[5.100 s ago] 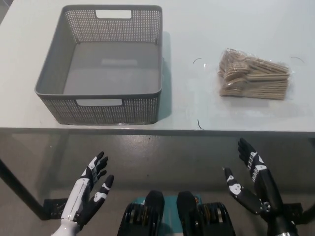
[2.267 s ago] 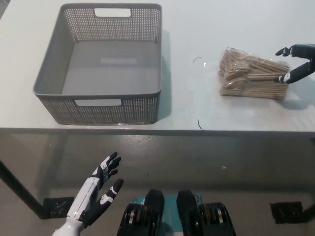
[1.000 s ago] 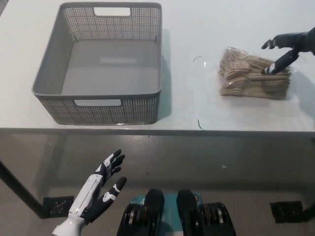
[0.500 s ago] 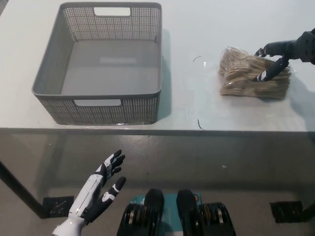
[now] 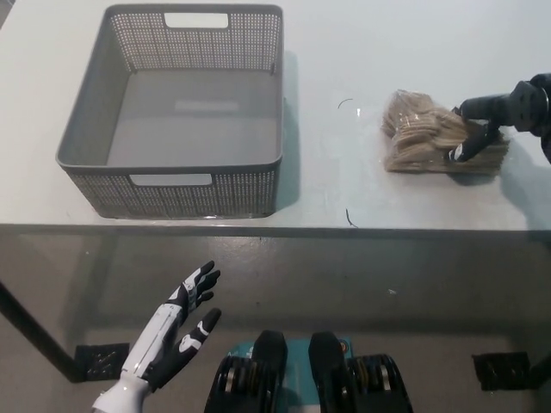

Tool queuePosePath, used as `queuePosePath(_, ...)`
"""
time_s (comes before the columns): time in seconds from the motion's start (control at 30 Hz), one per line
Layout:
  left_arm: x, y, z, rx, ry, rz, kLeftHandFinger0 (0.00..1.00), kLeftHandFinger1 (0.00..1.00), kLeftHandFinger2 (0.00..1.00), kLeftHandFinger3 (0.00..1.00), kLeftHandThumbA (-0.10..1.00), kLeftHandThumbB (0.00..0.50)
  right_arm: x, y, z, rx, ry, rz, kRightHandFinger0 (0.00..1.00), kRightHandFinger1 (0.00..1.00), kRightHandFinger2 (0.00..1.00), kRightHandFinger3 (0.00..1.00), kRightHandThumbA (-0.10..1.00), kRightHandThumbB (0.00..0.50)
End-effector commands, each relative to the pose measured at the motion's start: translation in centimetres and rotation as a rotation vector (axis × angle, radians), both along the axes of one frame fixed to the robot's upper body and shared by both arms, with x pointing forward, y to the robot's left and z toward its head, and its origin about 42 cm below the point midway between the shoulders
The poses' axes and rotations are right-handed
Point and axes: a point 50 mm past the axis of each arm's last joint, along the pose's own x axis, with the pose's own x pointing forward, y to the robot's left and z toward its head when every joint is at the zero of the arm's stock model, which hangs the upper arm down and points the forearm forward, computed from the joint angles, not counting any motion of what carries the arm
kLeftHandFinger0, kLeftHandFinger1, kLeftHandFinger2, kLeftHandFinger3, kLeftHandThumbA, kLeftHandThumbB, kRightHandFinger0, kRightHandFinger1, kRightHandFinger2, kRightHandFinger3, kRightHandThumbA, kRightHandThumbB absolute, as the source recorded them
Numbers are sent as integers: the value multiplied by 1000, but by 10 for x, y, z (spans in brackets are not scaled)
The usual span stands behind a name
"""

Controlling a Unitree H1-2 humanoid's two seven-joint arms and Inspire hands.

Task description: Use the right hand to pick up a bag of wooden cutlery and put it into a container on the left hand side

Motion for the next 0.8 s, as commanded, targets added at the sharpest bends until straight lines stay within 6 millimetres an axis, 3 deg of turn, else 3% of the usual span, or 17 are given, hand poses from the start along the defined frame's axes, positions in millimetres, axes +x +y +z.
queuePosePath(0.0, 9, 2, 17, 2, -61, -24, 1000, 1000, 1000, 1000, 806, 175, 1, 0, -1, 14, -38, 10, 1000, 1000, 1000, 1000, 607, 500)
queuePosePath(0.07, 11, 1, 18, 6, -59, -28, 1000, 1000, 1000, 1000, 811, 182, 0, 0, -8, 4, -34, 23, 1000, 1000, 1000, 1000, 653, 500)
queuePosePath(0.23, 15, 1, 20, 11, -67, -32, 1000, 1000, 1000, 1000, 812, 194, -3, -1, -19, 49, -10, -3, 1000, 1000, 1000, 1000, 589, 500)
queuePosePath(0.27, 15, 0, 20, 11, -68, -33, 1000, 1000, 1000, 1000, 814, 200, -3, -1, -22, 82, -3, -21, 1000, 1000, 1000, 1000, 508, 483)
queuePosePath(0.33, 16, 0, 20, 10, -68, -35, 1000, 1000, 1000, 1000, 813, 201, -3, -3, -25, 94, -53, -10, 1000, 1000, 1000, 1000, 452, 458)
queuePosePath(0.37, 16, 0, 21, 13, -69, -35, 1000, 1000, 1000, 1000, 812, 206, -3, -4, -26, 93, -123, -3, 918, 1000, 1000, 1000, 356, 382)
queuePosePath(0.4, 16, 0, 21, 14, -70, -35, 1000, 1000, 1000, 1000, 812, 207, -3, -4, -26, 93, -146, -2, 846, 935, 1000, 1000, 320, 382)
queuePosePath(0.43, 17, 0, 22, 18, -72, -35, 1000, 1000, 1000, 1000, 812, 208, -3, -5, -27, 126, -191, 0, 757, 833, 868, 824, 146, 312)
queuePosePath(0.47, 19, 0, 24, 14, -72, -38, 1000, 1000, 1000, 1000, 809, 209, -4, -9, -24, 187, -351, 44, 85, 151, 291, 311, -90, 166)
queuePosePath(0.5, 20, 0, 25, 15, -74, -40, 1000, 1000, 1000, 1000, 807, 209, -4, -11, -22, 198, -391, 53, 17, 76, 337, 344, -98, 163)
queuePosePath(0.53, 22, 0, 26, 22, -79, -43, 1000, 1000, 1000, 1000, 804, 207, -4, -14, -18, 247, -434, 42, 2, 255, 671, 577, -100, 110)
queuePosePath(0.57, 22, 0, 26, 21, -78, -43, 1000, 1000, 1000, 1000, 803, 212, -4, -15, -17, 254, -443, 42, 14, 369, 804, 720, -100, 107)
queuePosePath(0.6, 23, 0, 26, 20, -79, -45, 1000, 1000, 1000, 1000, 801, 213, -3, -18, -10, 288, -481, 45, 71, 553, 922, 932, -100, 112)
queuePosePath(0.63, 23, 0, 26, 20, -78, -47, 1000, 1000, 1000, 1000, 798, 214, -3, -19, -9, 298, -494, 41, 109, 631, 947, 1000, -100, 100)
queuePosePath(0.77, 24, -1, 26, 21, -76, -52, 1000, 1000, 1000, 1000, 750, 201, -2, -22, 2, 317, -588, 37, 129, 627, 959, 1000, -100, 65)
